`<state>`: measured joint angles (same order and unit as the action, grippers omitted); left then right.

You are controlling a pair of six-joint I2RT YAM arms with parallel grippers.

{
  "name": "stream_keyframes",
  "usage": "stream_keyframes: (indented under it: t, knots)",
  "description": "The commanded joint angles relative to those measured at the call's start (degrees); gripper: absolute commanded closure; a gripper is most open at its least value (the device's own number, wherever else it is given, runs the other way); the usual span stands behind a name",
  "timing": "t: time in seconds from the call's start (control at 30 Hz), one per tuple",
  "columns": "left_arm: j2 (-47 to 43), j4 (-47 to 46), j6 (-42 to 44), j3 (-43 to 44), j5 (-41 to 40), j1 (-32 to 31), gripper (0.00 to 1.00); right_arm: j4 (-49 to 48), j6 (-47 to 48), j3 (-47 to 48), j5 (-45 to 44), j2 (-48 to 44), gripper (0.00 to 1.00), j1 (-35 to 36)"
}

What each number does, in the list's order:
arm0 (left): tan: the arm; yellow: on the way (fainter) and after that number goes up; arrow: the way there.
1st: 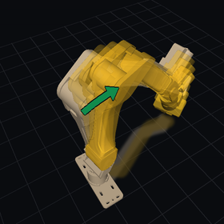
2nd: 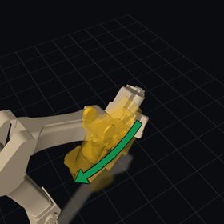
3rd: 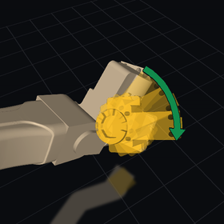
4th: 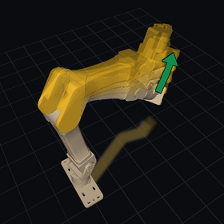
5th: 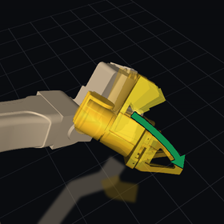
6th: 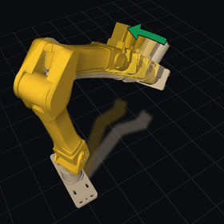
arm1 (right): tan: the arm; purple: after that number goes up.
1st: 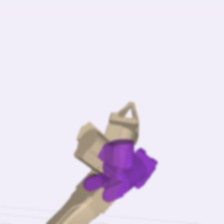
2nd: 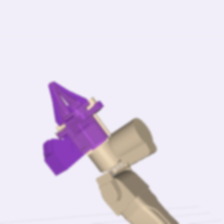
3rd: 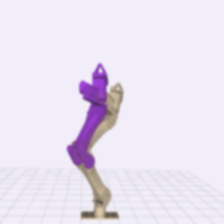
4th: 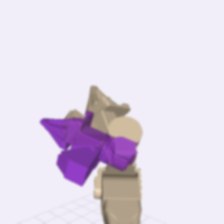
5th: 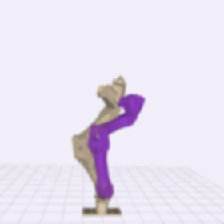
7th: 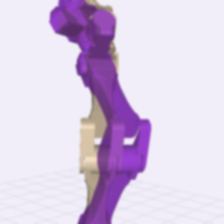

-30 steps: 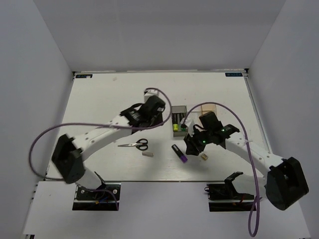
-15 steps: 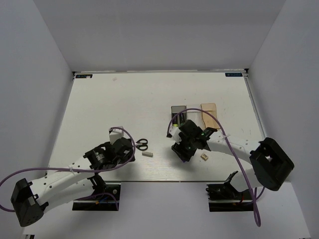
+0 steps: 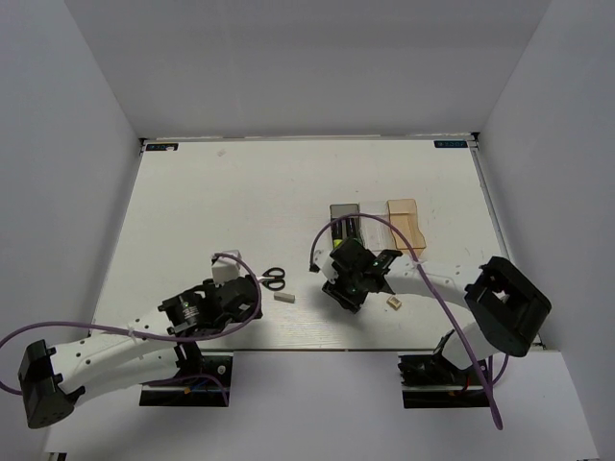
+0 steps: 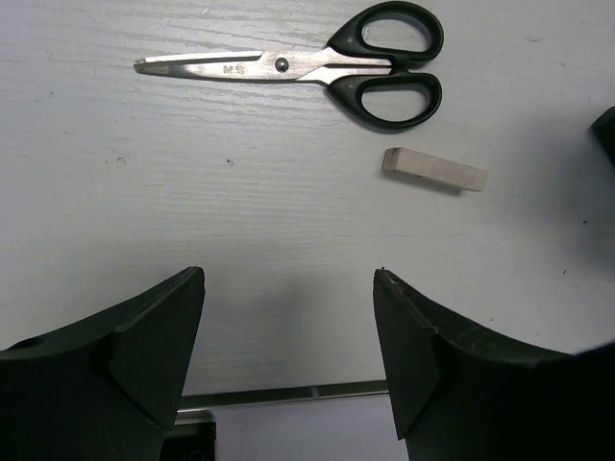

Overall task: Sort the stationery into containers
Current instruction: Pick up the pen from the center of the board, then place the pen in the storage box.

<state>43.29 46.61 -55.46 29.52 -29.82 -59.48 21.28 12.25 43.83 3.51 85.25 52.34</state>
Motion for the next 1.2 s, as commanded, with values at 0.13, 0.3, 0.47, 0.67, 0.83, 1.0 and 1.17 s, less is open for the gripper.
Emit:
stream_keyframes:
  t: [0.13, 0.3, 0.47, 0.67, 0.83, 1.0, 1.17]
  knots:
    - [1.0, 0.1, -2.3, -0.7, -4.8, -3.1, 0.19, 0.4, -0.6, 0.7, -2.5, 3.7, 0.83, 2.2]
    - [3.7, -1.3, -2.7, -1.1, -4.8, -4.5, 0.19, 2.5, 1.3, 1.9, 0.1, 1.9, 1.00, 2.6]
    - [7.1, -5.4, -0.3, -0.3, -4.4, -5.0, 0.19, 3.6, 3.9, 3.1, 8.9, -8.4, 1.00, 2.2]
    - [14.8, -9.3, 5.7, 4.5, -4.4, -5.0, 0.25, 3.6, 5.9, 6.3, 6.8, -14.1, 1.00, 1.5]
    - [19.4, -10.3, 11.3, 8.4, -4.7, -5.1, 0.45, -1.1, 0.3, 10.1, -15.6, -13.4, 1.00, 0.1]
    - [22.4, -10.3, 13.3, 10.1, -4.2, -5.0, 0.55, -4.8, -2.8, 14.0, -25.9, -8.8, 1.00, -2.9]
    - [22.8, -10.3, 12.7, 9.6, -3.6, -5.0, 0.46, -2.5, -7.1, 18.8, -26.5, -2.9, 1.00, -5.9]
